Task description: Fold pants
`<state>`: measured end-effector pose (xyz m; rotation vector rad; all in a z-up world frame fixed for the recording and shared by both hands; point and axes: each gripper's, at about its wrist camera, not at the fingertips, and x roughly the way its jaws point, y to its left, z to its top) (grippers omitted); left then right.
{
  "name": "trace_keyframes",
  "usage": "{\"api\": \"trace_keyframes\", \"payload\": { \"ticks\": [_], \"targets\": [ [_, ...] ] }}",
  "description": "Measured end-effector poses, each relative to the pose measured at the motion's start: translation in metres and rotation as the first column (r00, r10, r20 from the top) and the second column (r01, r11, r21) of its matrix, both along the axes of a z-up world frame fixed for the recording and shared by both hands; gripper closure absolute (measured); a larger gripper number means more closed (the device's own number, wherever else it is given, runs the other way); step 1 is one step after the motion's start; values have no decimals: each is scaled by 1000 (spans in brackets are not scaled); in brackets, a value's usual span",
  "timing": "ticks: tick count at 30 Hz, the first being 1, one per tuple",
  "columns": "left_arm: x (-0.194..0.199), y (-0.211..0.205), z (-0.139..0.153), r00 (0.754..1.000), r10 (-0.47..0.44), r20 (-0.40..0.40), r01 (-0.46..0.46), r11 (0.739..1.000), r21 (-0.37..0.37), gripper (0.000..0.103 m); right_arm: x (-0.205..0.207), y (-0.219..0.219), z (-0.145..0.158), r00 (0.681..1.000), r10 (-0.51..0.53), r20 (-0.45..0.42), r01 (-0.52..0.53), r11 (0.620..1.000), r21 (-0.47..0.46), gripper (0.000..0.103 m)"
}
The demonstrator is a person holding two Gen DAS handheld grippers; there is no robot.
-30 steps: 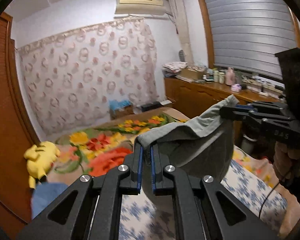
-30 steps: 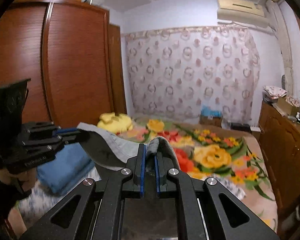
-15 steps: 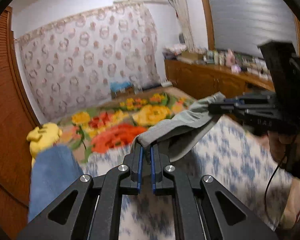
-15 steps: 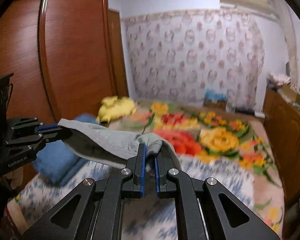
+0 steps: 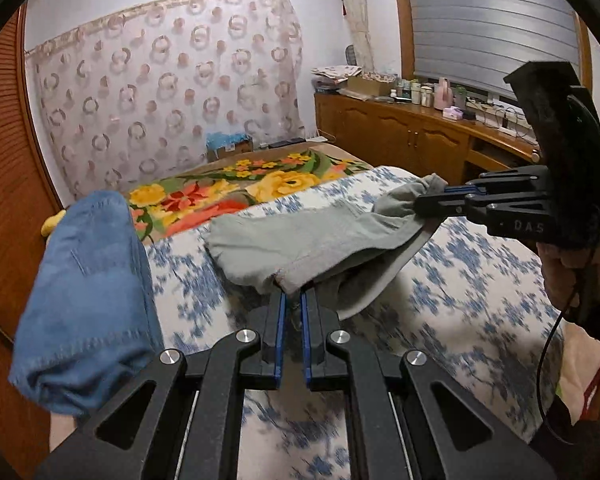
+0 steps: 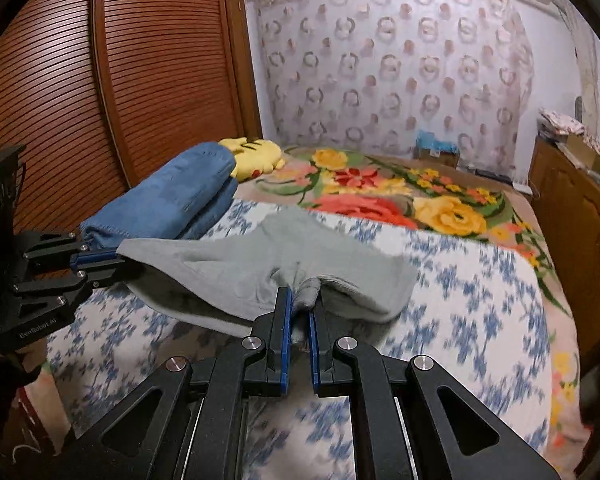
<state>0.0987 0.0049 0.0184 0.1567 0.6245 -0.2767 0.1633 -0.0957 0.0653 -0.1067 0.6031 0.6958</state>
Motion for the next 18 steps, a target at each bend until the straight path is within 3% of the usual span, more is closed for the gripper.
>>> {"api": "trace_keyframes", "payload": {
  "ticks": [7,11,18],
  "targets": [
    [-35,-6,-9,1000,-18,3,18,1000,-16,95,-46,-17,-1,1000,-2,-22,2,1000,13,96],
    [-50,-5,-14,1000,-14,-7,14,999,-49,95,-62,-20,-4,1000,3,-29,-3,1000,21,96],
    [-65,-7,-23,1000,-3,-26,2,999,-40,95,-80,-21,-15,999,16,-38,-14,999,38,96]
  ]
}}
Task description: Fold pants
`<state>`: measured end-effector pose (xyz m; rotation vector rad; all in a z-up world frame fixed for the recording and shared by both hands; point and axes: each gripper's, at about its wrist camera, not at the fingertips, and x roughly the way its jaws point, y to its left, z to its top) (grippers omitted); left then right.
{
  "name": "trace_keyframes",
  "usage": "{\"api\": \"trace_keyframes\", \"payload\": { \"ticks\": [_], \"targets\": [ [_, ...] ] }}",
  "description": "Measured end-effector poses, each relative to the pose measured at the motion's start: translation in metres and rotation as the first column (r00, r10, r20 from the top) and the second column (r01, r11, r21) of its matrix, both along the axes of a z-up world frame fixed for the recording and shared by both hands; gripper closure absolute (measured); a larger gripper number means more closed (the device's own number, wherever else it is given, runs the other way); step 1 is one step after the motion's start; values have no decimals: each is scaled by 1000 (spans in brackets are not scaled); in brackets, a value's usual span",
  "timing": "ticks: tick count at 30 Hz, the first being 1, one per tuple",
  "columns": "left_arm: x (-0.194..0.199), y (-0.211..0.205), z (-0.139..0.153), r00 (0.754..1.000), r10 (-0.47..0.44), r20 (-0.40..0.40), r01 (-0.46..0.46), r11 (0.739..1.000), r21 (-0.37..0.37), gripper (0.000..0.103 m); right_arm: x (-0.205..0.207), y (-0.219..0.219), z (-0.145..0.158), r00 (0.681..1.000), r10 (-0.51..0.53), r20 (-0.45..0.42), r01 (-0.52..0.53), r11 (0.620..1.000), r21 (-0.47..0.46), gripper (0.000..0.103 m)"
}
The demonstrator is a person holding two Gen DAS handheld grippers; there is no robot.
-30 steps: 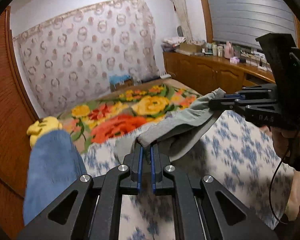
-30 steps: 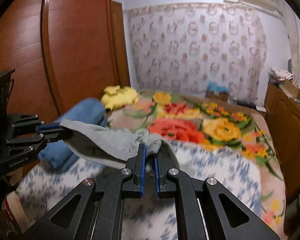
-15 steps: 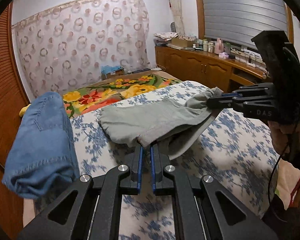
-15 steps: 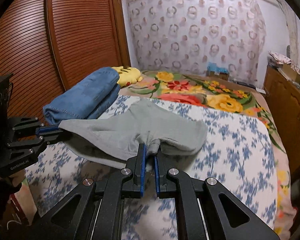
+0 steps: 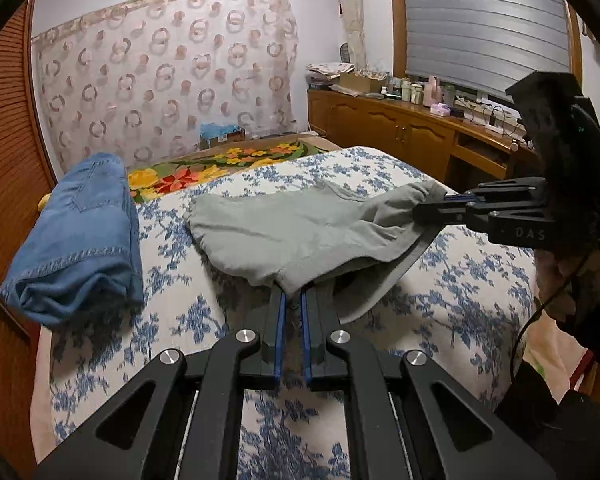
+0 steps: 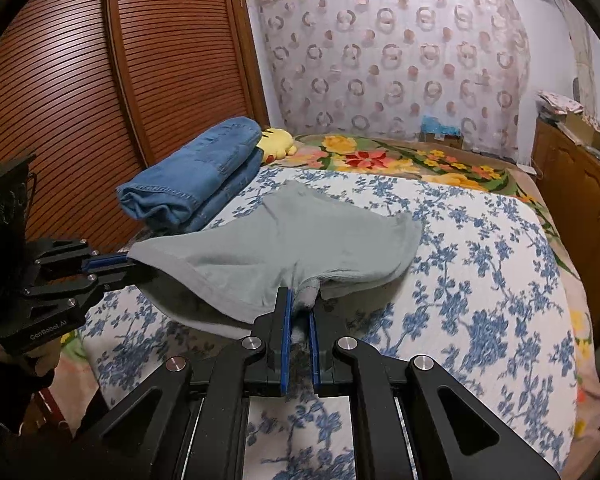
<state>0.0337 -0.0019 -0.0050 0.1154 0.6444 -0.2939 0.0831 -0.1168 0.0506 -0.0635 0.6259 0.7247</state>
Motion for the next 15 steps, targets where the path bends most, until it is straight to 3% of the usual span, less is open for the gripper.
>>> {"api": "trace_keyframes", "payload": {
  "ticks": [15],
  "targets": [
    [-3,4,-45,995,13,-95,-13,1000,-6,95,-8,4,-34,997,-10,-74,9,1000,-15,95]
  ]
}}
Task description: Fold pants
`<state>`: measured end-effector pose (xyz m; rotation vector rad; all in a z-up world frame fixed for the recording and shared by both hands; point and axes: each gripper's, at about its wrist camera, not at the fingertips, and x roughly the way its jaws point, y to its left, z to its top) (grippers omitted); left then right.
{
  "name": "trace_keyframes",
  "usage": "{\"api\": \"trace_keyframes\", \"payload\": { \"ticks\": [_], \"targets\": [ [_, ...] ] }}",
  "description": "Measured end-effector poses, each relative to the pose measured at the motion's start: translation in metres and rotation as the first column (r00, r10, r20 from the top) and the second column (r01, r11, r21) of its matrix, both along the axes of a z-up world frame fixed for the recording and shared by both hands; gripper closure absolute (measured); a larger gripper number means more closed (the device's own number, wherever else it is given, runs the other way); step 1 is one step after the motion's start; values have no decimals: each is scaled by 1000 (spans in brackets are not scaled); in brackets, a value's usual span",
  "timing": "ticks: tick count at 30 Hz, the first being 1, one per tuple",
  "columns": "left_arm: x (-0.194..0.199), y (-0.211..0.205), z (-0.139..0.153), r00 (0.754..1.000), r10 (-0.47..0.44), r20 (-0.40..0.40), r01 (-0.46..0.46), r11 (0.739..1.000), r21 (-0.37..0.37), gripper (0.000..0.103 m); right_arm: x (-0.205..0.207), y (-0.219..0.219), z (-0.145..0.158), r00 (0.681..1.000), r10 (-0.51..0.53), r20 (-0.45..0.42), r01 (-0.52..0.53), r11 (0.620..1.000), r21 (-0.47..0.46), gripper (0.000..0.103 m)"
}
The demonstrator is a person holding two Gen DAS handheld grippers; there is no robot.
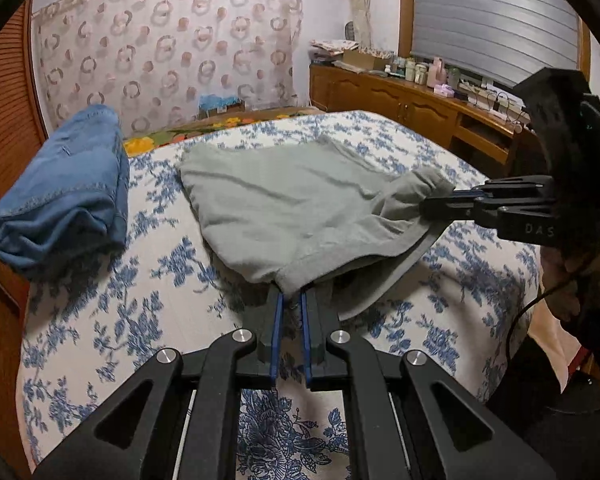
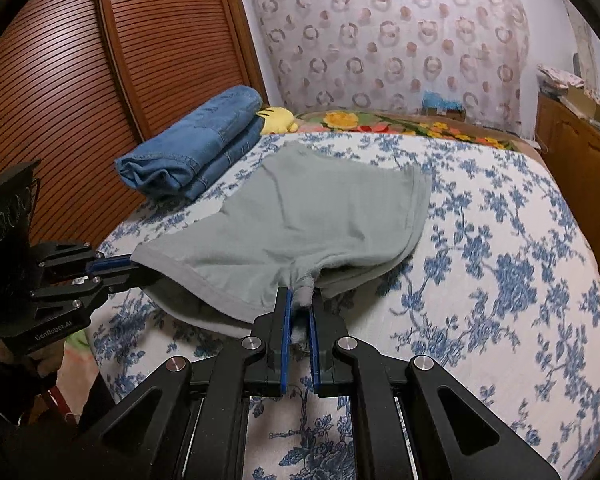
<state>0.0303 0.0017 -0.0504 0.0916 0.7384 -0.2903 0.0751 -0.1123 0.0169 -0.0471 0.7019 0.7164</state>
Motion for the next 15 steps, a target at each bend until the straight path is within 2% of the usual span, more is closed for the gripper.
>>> {"api": "trace_keyframes", "payload": {
  "ticks": [5,10,15],
  "targets": [
    [3,3,-13,999,18,-34,-19,1000,-18,94,0,0,-8,1000,-8,-28,8,1000,3,95],
    [6,3,-22,998,26,-62,-27,999,-17,86,-2,0,-12,999,-16,-43,16,1000,8,95],
    [7,3,-23,998,32,-59,-34,999,-31,86,-4,0,-13,999,-19,-48,20,1000,14,95]
  ]
}}
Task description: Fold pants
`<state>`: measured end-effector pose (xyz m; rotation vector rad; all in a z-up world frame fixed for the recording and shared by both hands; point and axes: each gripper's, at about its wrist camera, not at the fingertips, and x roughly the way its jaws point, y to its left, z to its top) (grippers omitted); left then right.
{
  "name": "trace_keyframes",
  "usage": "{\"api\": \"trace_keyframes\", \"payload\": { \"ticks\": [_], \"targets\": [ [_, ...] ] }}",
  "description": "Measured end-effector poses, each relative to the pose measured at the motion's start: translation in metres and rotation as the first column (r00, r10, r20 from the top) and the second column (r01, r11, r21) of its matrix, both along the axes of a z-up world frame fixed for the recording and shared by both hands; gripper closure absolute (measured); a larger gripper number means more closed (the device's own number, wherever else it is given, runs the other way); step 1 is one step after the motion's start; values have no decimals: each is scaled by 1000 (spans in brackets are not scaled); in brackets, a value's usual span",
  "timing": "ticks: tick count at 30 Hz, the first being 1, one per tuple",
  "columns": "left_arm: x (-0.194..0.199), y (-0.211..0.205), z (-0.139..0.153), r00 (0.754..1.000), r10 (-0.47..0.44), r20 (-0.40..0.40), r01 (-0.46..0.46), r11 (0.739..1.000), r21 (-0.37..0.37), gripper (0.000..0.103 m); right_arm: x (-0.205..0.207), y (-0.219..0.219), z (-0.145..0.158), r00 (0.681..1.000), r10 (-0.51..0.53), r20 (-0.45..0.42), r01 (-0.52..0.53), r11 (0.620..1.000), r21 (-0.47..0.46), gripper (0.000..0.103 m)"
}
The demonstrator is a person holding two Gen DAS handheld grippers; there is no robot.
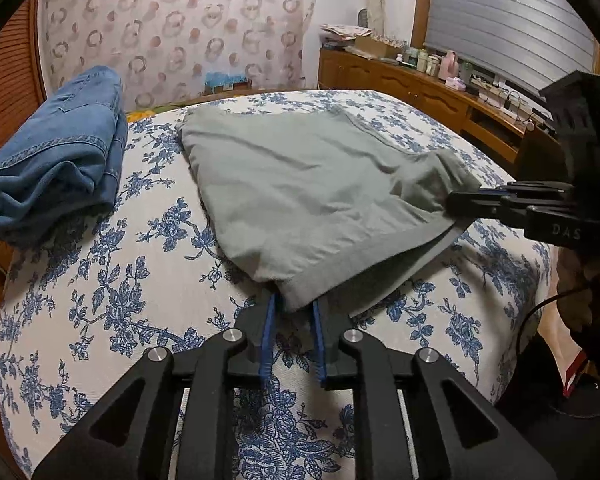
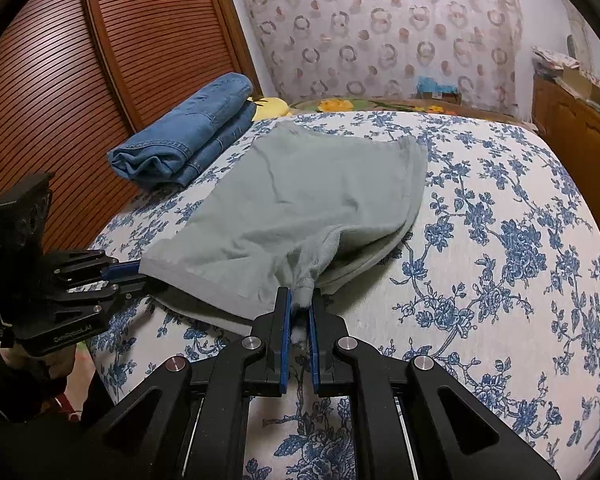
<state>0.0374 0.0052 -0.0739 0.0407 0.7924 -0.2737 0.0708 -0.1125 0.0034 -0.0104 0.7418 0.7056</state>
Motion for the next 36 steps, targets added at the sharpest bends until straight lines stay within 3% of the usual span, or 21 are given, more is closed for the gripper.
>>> {"api": "trace_keyframes", "payload": {
  "ticks": [6,21,36],
  "targets": [
    [-8,1,15,998,-20,53,22,999,-29,93,-1,-3,3,1000,3,15,-3,1000,12,95],
    [-40,-3,77,979,-65,193,78,995,-58,94,-34,-30,48,993,4,121,-15,996,83,96],
    [-64,-3,117,957,-90,275,109,993,-55,94,-74,-51,84,976,23,216,-48,992,113,95]
  ]
}}
